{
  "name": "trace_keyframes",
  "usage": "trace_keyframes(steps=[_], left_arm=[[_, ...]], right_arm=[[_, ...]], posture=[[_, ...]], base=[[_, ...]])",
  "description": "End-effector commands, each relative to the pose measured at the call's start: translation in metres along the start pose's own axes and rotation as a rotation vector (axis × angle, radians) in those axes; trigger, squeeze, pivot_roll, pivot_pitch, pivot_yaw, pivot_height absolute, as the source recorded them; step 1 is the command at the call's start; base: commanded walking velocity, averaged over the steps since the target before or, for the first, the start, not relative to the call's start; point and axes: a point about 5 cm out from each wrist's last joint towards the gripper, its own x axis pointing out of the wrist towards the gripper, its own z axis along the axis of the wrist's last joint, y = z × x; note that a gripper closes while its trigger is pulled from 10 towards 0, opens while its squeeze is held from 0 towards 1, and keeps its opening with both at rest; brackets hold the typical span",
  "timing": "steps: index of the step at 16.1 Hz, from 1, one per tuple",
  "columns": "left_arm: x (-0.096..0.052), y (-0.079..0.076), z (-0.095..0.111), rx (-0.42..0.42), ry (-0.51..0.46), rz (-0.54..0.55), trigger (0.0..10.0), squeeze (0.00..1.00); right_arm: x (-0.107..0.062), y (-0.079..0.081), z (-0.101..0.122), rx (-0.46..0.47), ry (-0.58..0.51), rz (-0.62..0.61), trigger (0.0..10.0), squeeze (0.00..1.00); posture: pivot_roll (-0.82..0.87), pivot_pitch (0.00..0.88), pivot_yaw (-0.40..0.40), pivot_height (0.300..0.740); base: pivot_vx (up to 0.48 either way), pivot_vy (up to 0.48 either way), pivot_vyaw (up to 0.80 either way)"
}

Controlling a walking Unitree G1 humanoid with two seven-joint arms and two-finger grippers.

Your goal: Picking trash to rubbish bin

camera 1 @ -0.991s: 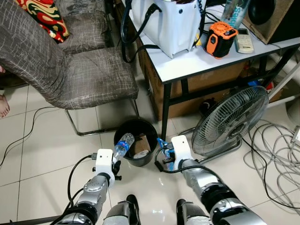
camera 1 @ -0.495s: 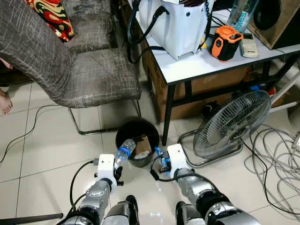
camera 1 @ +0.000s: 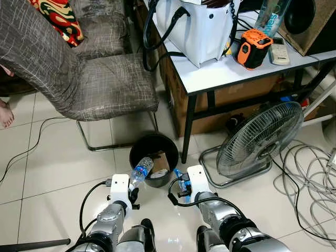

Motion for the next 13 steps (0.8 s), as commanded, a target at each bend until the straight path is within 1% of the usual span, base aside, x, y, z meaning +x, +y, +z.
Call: trace_keyframes(steps=[1, 13], left_arm=[[-0.0034, 0.002, -0.0139, -0.017, 0.048, 0.007, 10.0, 0.0], [-0.004, 0.0025, -0.0162, -0.03, 0.062, -0.007, 10.0, 0.0]], right_arm=[[0.0002, 0.003, -0.0047, 0.003, 0.021, 0.003, 10.0, 0.0], [0.0002, 0.0039, -0.0052, 0.003, 0.025, 0.009, 10.0, 0.0]], posture=[[-0.14, 0.199, 0.066, 0.74], [-0.15, 0.206, 0.067, 0.74]], base=[[0.0, 0.0, 0.0], [0.0, 0.0, 0.0]])
